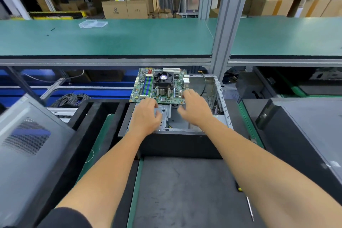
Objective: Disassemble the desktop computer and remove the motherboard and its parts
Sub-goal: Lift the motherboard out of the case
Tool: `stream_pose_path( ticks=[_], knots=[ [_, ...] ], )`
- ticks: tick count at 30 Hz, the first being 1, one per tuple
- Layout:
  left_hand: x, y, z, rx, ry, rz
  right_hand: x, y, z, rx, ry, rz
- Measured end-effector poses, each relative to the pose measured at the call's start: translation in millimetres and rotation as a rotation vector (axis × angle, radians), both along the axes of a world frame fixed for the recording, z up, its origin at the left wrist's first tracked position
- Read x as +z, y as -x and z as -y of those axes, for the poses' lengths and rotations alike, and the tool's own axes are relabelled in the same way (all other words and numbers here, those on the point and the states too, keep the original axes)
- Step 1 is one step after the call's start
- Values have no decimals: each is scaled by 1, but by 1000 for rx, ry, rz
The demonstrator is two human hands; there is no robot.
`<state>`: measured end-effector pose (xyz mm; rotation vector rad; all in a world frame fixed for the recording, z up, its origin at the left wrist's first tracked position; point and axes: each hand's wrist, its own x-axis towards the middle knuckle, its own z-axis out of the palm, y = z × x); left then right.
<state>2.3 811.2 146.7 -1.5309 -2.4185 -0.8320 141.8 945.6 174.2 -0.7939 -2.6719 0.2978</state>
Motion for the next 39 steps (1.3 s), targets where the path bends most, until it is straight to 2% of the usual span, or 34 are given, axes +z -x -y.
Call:
stream_pose_path(
  ticks=[6,10,20,24,28,39],
  knots=[
    [34,12,-19,81,-80,20,41,41,-16,67,-32,29],
    [49,34,-41,97,-24,46,51,63,-24,81,-37,84],
    [46,60,-78,39,14,188,38,107,-47,41,54,236],
    [49,74,-84,10,2,216,37,121,-57,53,25,268],
    [46,81,-87,-36,42,218,37,129,-64,67,6,318],
    [43,81,-77,-52,-17,172,39,142,-65,61,30,367]
  ],
)
